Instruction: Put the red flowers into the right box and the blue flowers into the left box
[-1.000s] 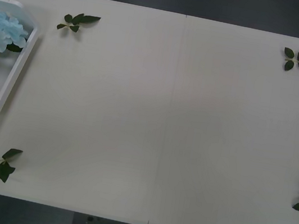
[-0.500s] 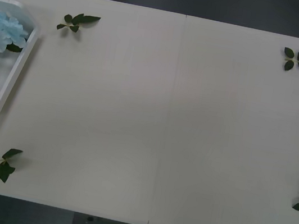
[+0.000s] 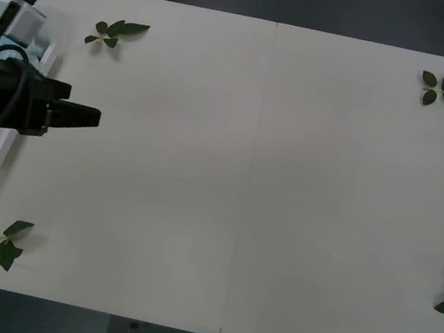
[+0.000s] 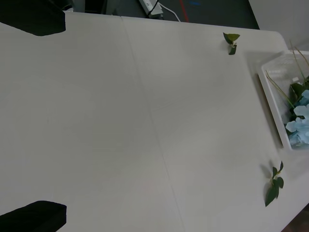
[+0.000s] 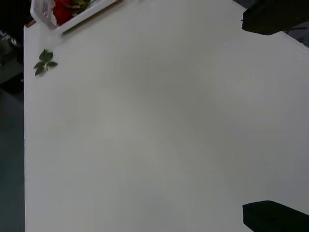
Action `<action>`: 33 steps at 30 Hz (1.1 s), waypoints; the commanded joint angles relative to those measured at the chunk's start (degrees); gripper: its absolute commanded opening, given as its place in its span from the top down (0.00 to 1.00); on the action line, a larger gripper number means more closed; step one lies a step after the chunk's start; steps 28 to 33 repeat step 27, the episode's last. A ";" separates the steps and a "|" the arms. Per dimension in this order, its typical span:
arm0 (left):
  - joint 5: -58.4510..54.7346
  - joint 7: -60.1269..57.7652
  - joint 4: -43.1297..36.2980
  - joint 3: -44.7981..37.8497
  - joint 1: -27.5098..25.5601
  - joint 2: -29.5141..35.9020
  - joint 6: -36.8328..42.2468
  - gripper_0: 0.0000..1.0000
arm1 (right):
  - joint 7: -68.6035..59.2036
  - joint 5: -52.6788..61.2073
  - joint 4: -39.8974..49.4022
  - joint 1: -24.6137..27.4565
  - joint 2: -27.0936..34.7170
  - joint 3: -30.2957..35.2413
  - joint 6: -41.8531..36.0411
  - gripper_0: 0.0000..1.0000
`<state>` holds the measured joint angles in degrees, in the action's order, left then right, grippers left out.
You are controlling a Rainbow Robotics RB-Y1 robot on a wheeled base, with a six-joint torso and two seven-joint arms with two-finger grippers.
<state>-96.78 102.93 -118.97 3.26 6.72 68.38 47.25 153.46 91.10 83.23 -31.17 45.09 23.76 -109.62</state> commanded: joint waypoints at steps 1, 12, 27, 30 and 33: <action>2.30 0.70 -0.91 4.73 8.75 -2.38 -0.50 0.00 | 1.54 0.83 1.49 -1.09 1.49 1.11 0.29 0.00; 5.73 2.19 1.81 9.57 14.29 -4.92 -0.50 0.00 | 1.54 0.83 1.49 -1.09 1.49 1.11 0.29 0.00; 5.73 2.54 2.16 9.66 14.29 -5.10 -0.41 0.00 | 1.54 0.83 1.49 -1.09 1.49 1.11 0.29 0.00; 5.73 2.54 2.16 9.66 14.29 -5.10 -0.41 0.00 | 1.54 0.83 1.49 -1.09 1.49 1.11 0.29 0.00; 5.73 2.54 2.16 9.66 14.29 -5.10 -0.41 0.00 | 1.54 0.83 1.49 -1.09 1.49 1.11 0.29 0.00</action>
